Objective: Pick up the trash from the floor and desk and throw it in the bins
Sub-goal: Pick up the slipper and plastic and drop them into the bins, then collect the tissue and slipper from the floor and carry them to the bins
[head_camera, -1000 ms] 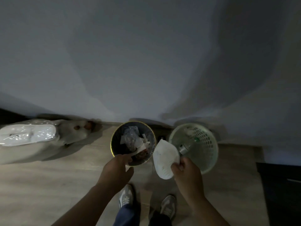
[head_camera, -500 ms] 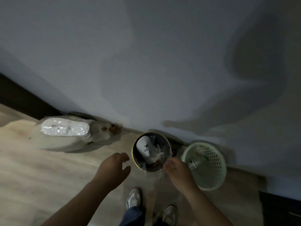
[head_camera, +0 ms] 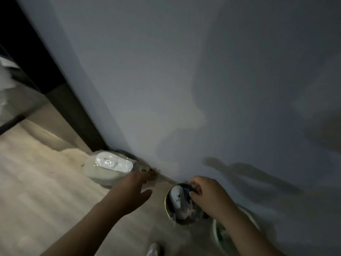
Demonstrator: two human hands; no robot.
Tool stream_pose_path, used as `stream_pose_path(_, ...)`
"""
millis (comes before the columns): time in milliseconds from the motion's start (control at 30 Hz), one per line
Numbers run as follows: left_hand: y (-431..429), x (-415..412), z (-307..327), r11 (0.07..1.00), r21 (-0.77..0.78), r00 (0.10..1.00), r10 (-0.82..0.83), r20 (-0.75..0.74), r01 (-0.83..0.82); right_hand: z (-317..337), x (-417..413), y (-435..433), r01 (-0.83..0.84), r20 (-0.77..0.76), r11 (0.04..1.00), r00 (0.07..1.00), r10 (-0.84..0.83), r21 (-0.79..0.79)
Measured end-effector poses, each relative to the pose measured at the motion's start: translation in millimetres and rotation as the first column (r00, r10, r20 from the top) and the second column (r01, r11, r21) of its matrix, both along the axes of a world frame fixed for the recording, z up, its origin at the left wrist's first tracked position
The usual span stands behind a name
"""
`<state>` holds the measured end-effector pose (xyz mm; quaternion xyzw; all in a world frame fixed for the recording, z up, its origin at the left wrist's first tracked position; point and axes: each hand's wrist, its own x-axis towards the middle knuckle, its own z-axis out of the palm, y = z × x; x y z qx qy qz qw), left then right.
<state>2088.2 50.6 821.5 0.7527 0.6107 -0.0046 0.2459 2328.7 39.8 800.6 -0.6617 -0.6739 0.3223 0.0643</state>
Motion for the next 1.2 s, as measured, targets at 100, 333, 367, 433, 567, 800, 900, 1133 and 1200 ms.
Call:
stream_pose_path(100, -8.6, -12.2, 55.0, 0.991, 0.104, 0.997, 0.077, 0.021, -0.079, 56.3, -4.9, 10.6, -0.116, 0.008, 0.982, 0.993, 0.117, 0.151)
stream_pose_path(333, -32.8, -65.8, 152.3, 0.921, 0.317, 0.974, 0.218, 0.059, -0.226, 168.1, -68.1, 29.5, -0.299, -0.016, 0.864, 0.942, 0.334, 0.406)
stream_pose_path(367, -39.0, -78.9, 162.2, 0.908, 0.335, 0.967, 0.243, 0.071, -0.253, 180.9, -83.6, 30.6, -0.330, -0.014, 0.842, 0.928, 0.371, 0.427)
stream_pose_path(433, -51.0, -107.8, 177.8, 0.876, 0.377, 0.953, 0.292, 0.083, -0.302, 203.6, -118.7, 32.6, -0.388, 0.001, 0.789, 0.898, 0.441, 0.477)
stream_pose_path(567, -82.5, -179.4, 196.6, 0.812, 0.432, 0.913, 0.399, 0.081, -0.393, 237.3, -209.1, 29.2, -0.497, 0.025, 0.678, 0.815, 0.578, 0.542)
stream_pose_path(800, -160.6, -344.9, 219.5, 0.659, 0.475, 0.779, 0.620, 0.098, -0.584, 274.2, -402.5, 1.9, -0.653, 0.067, 0.517, 0.653, 0.754, 0.554)
stream_pose_path(900, -198.2, -412.8, 223.5, 0.594, 0.473, 0.714, 0.690, 0.116, -0.651, 279.0, -481.1, -16.9, -0.682, 0.062, 0.465, 0.597, 0.800, 0.565)
stream_pose_path(1133, -260.5, -532.5, 216.3, 0.466, 0.455, 0.576, 0.806, 0.134, -0.759, 268.9, -634.3, -48.8, -0.787, 0.109, 0.313, 0.430, 0.896, 0.532)
stream_pose_path(1200, -270.3, -559.9, 210.2, 0.431, 0.448, 0.540, 0.829, 0.145, -0.783, 264.6, -670.3, -51.0, -0.809, 0.137, 0.260, 0.383, 0.913, 0.527)
